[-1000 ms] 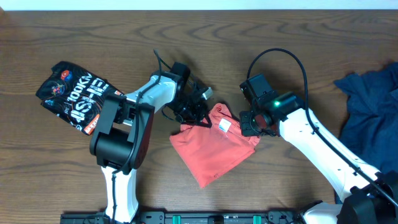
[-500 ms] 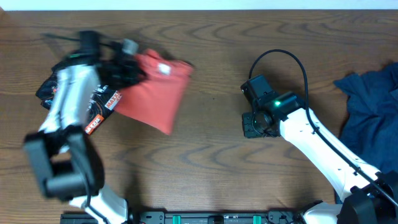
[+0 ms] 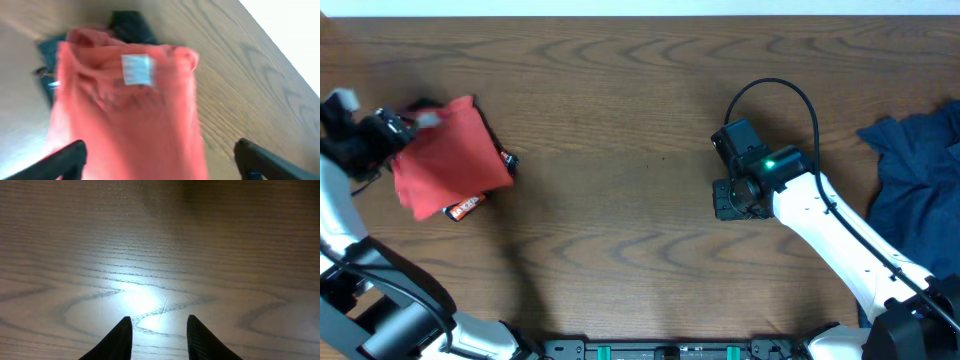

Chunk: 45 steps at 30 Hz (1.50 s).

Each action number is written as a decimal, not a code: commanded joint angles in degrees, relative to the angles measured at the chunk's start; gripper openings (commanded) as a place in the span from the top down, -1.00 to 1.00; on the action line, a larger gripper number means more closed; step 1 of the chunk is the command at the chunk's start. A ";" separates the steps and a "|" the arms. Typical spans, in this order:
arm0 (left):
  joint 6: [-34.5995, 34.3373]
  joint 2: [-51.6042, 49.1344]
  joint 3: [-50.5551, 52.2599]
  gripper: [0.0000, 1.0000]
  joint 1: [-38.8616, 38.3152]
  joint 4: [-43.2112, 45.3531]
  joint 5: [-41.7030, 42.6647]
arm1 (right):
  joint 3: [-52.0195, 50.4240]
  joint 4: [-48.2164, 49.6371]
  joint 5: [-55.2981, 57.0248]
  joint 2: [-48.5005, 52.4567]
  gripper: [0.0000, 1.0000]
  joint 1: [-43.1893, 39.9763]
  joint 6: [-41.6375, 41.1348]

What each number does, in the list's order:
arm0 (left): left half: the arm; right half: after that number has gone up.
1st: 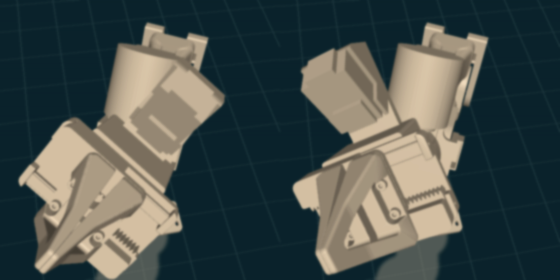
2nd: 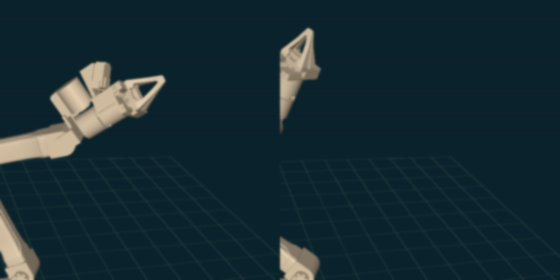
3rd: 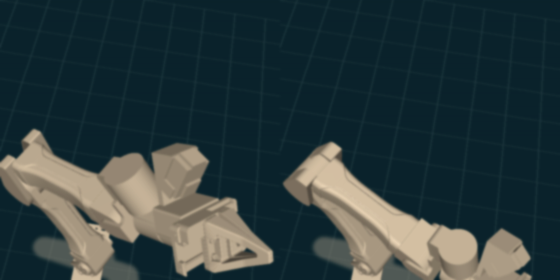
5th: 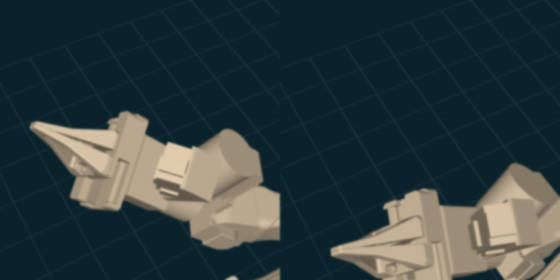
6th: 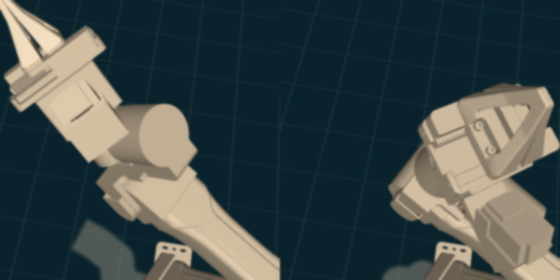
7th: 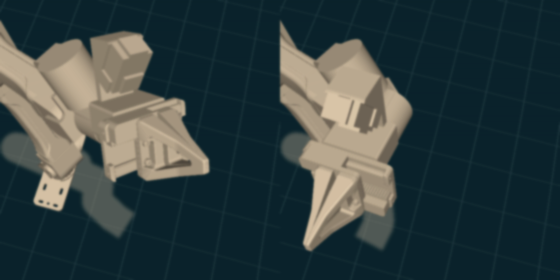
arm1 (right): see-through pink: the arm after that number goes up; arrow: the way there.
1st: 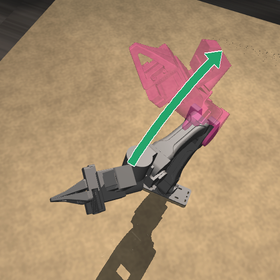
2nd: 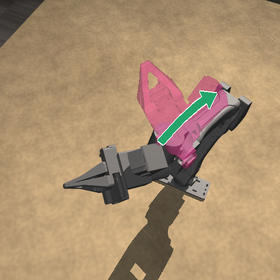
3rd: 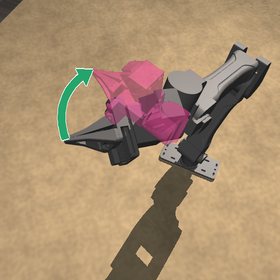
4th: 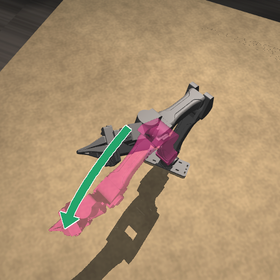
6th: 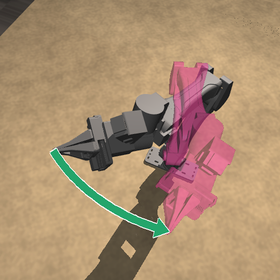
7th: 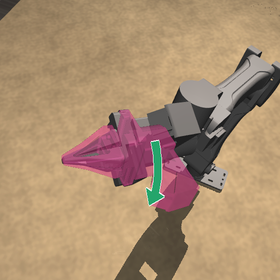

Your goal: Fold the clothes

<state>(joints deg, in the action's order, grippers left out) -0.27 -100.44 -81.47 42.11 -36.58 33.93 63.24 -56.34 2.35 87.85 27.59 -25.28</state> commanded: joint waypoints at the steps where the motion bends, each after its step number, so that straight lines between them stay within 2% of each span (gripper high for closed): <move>1: -6.58 -0.72 -0.07 -0.96 2.43 0.28 -0.94 | 0.02 -0.28 0.61 0.00 0.31 -0.63 -0.81; 7: -7.52 -0.72 -0.07 -0.96 -0.17 -0.48 2.05 | 0.02 2.89 -0.04 0.00 0.23 -0.72 -1.07; 13: -6.08 -0.74 0.48 -0.96 -13.11 -1.64 0.39 | 0.02 15.80 -6.73 0.02 -0.29 -2.03 -5.18; 18: -3.85 -2.10 0.57 -0.96 -28.63 -9.25 -12.81 | 0.04 21.81 -16.96 0.02 -0.60 -9.07 -3.72; 20: -3.85 -2.86 0.59 -0.96 -33.16 -13.46 -15.69 | 0.04 19.78 -19.23 0.02 -0.79 -12.90 -1.77; 23: -3.87 -3.43 0.59 -0.96 -40.13 -23.93 -16.26 | 0.04 9.44 -18.64 0.02 -0.96 -20.83 1.44; 28: -5.14 -3.39 0.59 -0.96 -44.39 -38.56 -16.28 | 0.04 -7.37 -17.70 -0.02 -0.99 -29.14 8.04; 32: -4.39 -1.64 1.33 -0.95 -44.50 -43.58 -16.48 | 0.00 -16.33 -12.57 -2.19 -0.99 -30.53 8.04; 35: -4.07 3.21 4.48 -0.96 -44.70 -43.19 -16.65 | -0.50 -17.99 -12.39 -7.06 -0.99 -29.53 8.92; 38: -4.07 11.28 10.27 -0.96 -44.72 -39.06 -16.65 | -1.53 -16.81 -12.41 -15.52 -0.98 -28.02 9.05; 41: -4.11 23.43 19.37 -0.96 -44.72 -30.45 -16.68 | -4.35 -11.17 -11.26 -27.12 -0.98 -26.12 8.98; 45: -4.55 44.41 33.83 -0.96 -44.70 -14.53 -16.68 | -11.15 0.74 0.13 -45.40 -0.98 -22.62 6.67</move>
<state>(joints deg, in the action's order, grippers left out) -4.62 -68.49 -55.77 -2.68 -56.49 17.61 56.55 -60.60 -6.76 53.41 2.83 -17.58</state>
